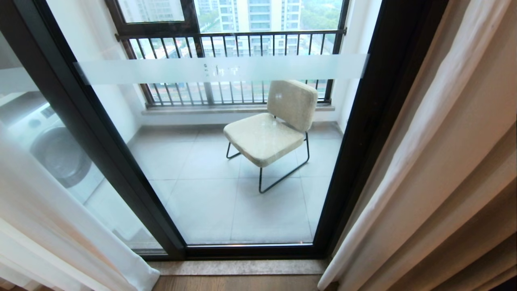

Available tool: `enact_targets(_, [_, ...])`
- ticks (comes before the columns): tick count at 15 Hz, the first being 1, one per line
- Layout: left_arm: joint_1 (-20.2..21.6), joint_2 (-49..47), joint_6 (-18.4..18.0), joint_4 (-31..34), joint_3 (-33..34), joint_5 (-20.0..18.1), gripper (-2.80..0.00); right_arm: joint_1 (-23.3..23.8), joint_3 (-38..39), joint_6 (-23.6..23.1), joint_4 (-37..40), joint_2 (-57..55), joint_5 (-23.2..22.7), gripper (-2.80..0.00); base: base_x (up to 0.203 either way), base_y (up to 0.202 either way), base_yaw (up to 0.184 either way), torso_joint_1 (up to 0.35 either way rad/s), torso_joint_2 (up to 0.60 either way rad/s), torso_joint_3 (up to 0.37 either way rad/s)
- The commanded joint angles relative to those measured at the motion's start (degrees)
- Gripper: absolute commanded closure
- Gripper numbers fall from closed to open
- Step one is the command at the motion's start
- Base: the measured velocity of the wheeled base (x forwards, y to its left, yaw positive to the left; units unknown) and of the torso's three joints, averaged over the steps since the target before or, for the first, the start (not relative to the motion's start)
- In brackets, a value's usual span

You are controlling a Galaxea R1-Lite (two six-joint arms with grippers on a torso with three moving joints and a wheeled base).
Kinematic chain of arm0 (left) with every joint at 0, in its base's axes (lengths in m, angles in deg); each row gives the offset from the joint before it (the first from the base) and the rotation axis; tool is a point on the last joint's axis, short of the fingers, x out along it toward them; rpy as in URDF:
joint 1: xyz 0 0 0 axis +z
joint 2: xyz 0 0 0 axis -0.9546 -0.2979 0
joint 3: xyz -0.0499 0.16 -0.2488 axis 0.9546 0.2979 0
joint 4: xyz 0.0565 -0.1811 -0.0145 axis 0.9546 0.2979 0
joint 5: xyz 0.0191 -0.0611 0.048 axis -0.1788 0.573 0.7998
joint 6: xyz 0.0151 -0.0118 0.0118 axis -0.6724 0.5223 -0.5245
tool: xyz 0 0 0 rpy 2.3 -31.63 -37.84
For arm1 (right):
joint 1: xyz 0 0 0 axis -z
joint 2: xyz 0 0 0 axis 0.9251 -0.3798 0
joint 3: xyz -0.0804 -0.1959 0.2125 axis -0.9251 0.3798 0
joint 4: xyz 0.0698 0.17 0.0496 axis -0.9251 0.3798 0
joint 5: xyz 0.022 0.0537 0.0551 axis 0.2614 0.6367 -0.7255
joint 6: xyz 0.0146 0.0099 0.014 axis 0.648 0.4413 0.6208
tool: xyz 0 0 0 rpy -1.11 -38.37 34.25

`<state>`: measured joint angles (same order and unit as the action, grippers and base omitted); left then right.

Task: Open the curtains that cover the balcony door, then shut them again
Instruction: Close the inner curtains on both sides

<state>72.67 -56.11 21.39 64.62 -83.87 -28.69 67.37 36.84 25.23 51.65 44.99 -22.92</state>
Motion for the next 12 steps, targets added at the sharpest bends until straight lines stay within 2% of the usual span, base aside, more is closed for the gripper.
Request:
enact_targets(1, [0.0,0.1,0.0,0.0,0.0,0.0,0.00,0.0,0.0,0.1,-0.1,0.0,0.0,0.00,0.000,0.000,0.000,0.000,0.00,0.000])
enact_targets(6, [0.0,0.1,0.0,0.0,0.0,0.0,0.00,0.0,-0.5,-1.2,-2.7,-0.1,-2.2,0.00,0.000,0.000,0.000,0.000,0.00,0.000])
enact_targets(9, [0.0,0.1,0.0,0.0,0.0,0.0,0.00,0.0,-6.1,-1.2,-3.5,-4.5,-11.6,0.00,0.000,0.000,0.000,0.000,0.00,0.000])
enact_targets(12, [0.0,0.1,0.0,0.0,0.0,0.0,0.00,-0.3,-11.1,-1.2,-8.4,-15.5,-14.4,0.00,0.000,0.000,0.000,0.000,0.00,0.000])
